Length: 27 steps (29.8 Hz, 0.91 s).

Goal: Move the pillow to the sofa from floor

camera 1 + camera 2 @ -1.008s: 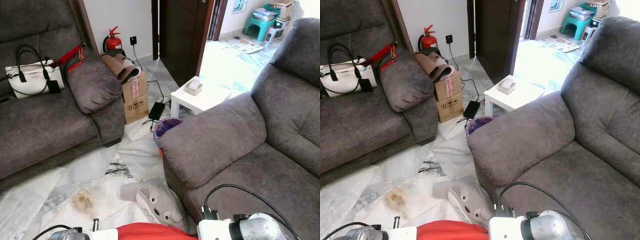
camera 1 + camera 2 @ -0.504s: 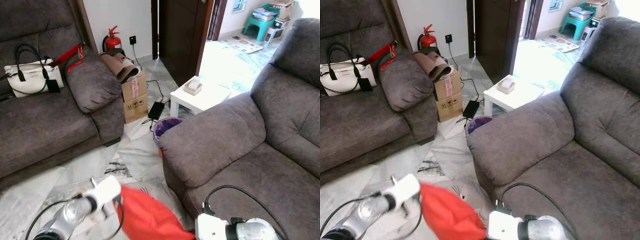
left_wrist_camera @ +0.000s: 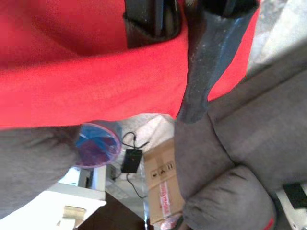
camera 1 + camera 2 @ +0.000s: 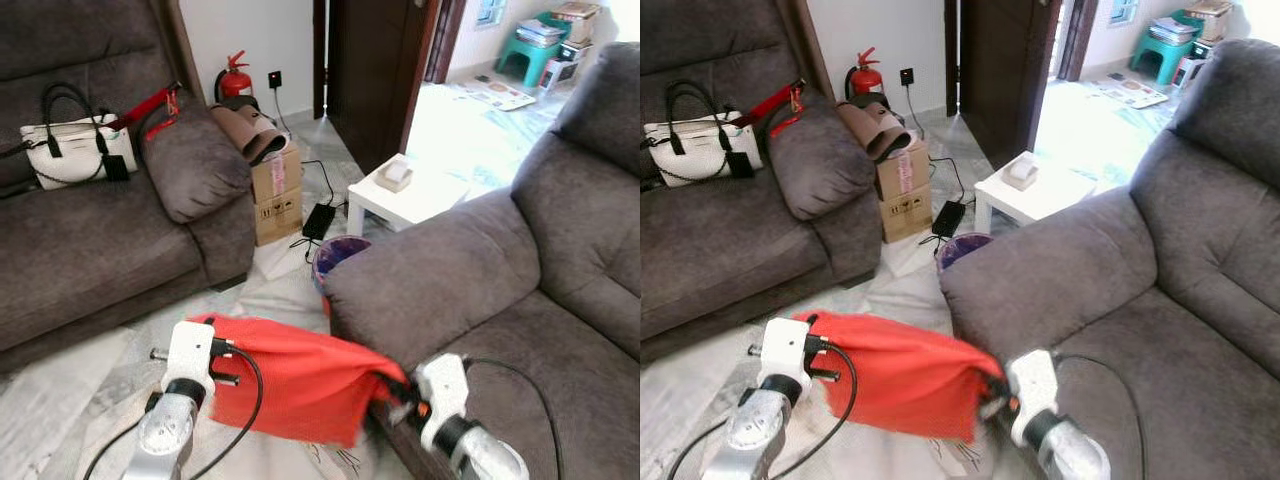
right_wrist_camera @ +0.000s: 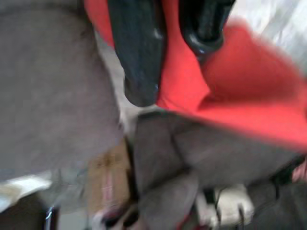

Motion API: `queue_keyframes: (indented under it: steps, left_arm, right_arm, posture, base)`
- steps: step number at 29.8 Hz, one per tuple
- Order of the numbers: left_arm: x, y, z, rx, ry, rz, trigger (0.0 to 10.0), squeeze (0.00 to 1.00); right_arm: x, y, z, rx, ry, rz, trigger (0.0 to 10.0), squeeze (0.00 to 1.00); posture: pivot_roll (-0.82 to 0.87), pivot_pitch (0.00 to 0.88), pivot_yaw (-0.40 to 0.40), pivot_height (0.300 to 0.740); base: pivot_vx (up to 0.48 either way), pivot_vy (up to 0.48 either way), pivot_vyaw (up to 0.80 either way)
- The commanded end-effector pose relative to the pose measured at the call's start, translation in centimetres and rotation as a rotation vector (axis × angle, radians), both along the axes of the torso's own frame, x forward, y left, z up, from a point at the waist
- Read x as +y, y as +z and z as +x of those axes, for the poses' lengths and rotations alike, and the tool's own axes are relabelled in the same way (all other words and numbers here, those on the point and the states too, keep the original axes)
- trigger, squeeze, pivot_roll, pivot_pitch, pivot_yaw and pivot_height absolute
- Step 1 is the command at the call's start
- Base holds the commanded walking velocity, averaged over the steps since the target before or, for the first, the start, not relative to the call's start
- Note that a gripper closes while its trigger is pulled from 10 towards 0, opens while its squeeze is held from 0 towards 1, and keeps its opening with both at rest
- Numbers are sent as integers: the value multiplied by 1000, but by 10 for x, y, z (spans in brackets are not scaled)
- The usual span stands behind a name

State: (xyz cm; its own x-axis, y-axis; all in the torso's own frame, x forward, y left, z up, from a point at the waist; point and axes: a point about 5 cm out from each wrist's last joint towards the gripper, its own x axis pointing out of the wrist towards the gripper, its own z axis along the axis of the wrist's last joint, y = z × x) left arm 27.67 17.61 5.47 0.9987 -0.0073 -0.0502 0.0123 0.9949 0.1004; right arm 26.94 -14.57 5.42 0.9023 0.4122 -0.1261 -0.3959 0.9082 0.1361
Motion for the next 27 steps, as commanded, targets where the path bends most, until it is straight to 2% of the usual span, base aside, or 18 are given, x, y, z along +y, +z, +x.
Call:
queue_keyframes:
  steps: [1,3,9,27]
  left_arm:
    - [10,24,6,-110,53,-18,10000,0]
    - [11,26,3,-107,56,-22,10000,0]
    - [11,28,3,-100,55,-7,10000,0]
    - [9,27,3,-79,46,4,10000,0]
  right_arm:
    - [-7,6,3,-38,-68,35,10000,0]
    - [1,14,8,-77,-71,63,10000,0]
    - [10,25,14,-115,-107,124,10000,0]
    - [20,22,17,-112,-103,119,10000,0]
  posture:
    - [56,112,31,740]
    - [59,113,31,740]
    - [57,118,29,740]
    - [59,120,31,740]
  base:
    - [0,0,0]
    - [0,0,0]
    - [0,0,0]
    - [0,0,0]
